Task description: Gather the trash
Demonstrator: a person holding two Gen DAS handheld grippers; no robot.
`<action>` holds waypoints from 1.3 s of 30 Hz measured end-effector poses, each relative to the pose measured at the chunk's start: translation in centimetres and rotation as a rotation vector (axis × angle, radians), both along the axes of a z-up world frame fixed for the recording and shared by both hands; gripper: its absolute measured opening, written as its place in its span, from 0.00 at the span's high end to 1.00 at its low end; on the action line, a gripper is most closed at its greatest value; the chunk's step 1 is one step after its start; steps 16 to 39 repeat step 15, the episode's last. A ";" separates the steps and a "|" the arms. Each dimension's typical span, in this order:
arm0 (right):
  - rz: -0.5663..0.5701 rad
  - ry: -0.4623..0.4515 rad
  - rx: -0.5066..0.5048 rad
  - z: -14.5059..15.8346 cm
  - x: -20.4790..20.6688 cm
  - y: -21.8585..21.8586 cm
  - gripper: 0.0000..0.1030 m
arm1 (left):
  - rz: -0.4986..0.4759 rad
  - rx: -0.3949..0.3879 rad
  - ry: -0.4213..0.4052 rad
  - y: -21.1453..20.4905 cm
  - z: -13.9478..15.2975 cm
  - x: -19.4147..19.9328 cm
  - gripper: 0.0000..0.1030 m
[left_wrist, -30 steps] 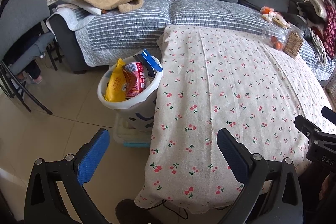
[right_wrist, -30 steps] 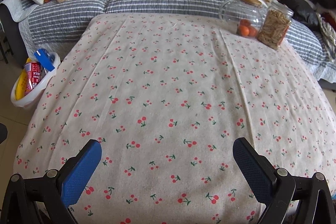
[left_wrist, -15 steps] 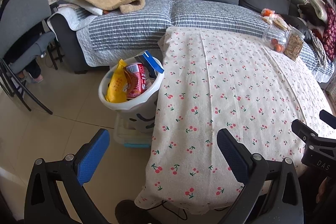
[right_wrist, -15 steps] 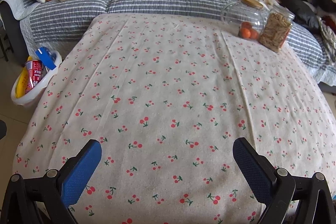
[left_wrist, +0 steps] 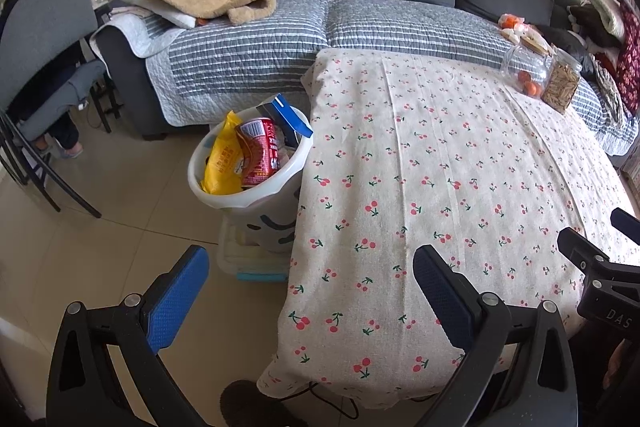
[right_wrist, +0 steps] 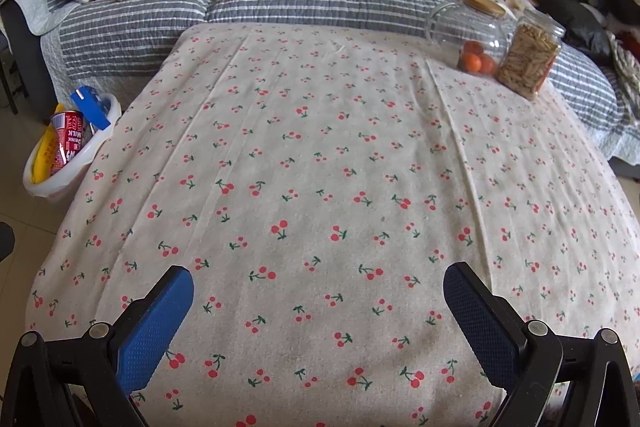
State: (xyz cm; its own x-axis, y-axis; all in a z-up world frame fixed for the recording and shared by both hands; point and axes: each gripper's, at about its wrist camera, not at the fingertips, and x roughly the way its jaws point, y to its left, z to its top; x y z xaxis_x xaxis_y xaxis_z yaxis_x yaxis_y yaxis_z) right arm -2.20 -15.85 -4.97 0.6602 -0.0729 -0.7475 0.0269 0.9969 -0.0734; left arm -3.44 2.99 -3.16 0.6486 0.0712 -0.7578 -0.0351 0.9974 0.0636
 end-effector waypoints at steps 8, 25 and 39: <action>0.004 0.005 0.000 -0.1 -0.1 0.1 0.00 | -0.012 0.001 0.007 0.0 -0.2 0.2 0.00; 0.016 0.017 0.010 -0.4 0.0 0.3 0.00 | -0.020 -0.017 0.060 -0.5 -1.2 1.2 0.00; 0.016 0.017 0.010 -0.4 0.0 0.3 0.00 | -0.020 -0.017 0.060 -0.5 -1.2 1.2 0.00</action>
